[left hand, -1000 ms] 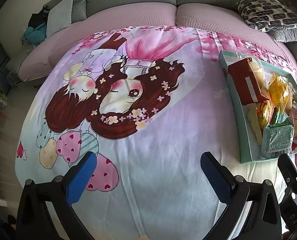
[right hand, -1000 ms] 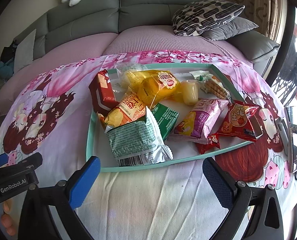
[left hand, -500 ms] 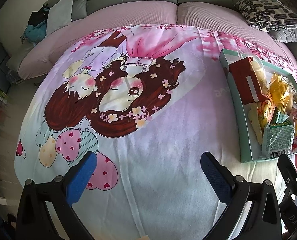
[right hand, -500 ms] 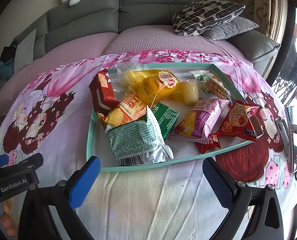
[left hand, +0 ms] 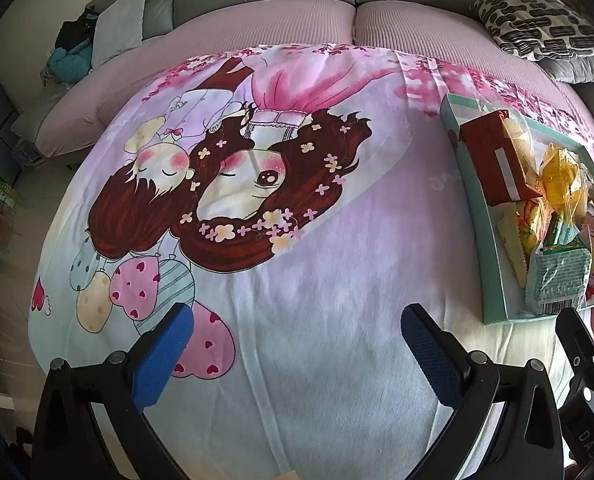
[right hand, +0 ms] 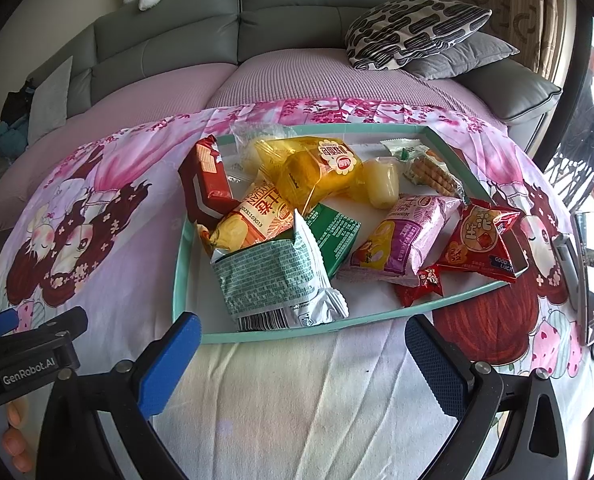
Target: Organize snacks
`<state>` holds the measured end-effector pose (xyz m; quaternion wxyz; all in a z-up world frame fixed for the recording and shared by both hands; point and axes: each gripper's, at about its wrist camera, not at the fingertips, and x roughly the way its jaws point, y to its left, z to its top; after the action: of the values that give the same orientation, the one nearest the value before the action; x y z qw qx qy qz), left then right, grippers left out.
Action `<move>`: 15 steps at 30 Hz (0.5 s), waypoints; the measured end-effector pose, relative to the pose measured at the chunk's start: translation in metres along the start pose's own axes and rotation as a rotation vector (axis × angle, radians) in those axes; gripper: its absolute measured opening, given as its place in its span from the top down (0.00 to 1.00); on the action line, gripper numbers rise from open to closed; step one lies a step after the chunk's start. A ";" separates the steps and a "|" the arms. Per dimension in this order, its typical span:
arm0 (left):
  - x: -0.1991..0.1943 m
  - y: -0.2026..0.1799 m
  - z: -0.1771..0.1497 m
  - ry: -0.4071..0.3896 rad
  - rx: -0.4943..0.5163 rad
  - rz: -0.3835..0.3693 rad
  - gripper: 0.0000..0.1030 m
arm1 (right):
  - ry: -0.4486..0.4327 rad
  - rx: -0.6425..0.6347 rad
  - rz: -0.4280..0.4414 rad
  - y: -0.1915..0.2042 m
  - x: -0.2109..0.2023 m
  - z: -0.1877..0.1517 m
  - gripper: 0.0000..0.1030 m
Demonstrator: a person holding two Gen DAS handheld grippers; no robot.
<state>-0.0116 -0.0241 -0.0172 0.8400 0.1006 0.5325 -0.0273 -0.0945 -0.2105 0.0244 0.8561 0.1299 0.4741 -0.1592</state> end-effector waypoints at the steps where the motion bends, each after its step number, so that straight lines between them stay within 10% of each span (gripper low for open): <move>1: 0.000 0.000 0.000 0.001 0.000 0.001 0.00 | 0.000 0.000 0.000 0.000 0.000 0.000 0.00; 15: 0.002 -0.001 0.000 0.010 -0.003 0.002 0.00 | 0.000 0.000 0.000 0.000 0.000 0.001 0.00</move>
<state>-0.0110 -0.0246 -0.0189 0.8374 0.0999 0.5368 -0.0251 -0.0939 -0.2109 0.0242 0.8560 0.1302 0.4743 -0.1591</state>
